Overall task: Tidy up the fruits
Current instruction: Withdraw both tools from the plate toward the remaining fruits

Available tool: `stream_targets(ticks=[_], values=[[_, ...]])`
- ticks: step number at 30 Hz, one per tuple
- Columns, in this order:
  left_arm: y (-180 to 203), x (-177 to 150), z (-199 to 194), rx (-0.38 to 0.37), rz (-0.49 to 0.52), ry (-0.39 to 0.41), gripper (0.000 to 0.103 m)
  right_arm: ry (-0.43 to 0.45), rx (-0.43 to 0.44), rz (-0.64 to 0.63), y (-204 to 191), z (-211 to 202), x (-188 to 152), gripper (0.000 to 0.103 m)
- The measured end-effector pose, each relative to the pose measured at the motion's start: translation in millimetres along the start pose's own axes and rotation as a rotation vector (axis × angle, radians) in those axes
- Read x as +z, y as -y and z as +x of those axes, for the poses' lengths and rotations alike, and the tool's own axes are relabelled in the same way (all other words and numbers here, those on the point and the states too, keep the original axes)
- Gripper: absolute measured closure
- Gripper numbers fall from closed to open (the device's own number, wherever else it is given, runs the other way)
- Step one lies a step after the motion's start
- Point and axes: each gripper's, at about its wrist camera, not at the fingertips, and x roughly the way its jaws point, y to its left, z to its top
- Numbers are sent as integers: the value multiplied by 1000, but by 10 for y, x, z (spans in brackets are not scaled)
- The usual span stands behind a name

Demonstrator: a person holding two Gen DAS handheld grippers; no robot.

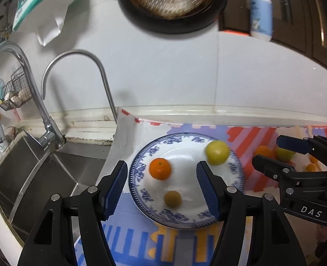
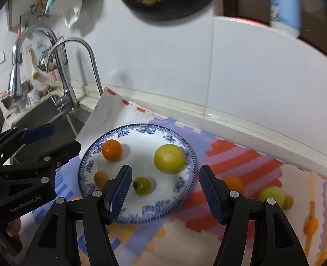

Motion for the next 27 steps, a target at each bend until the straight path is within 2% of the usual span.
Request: stream_targets(ticks=[10,14,27], values=[[347,33,-608,-57,54,98,35,76,-67,35,107,-745,-203,39],[515,7,-790,-90,80,123,33,102,-95,64,197,-1002,-327,32],[1103,-93,-1009,-202,140,148,30,117,-229,135,624,-1600,-701,32]])
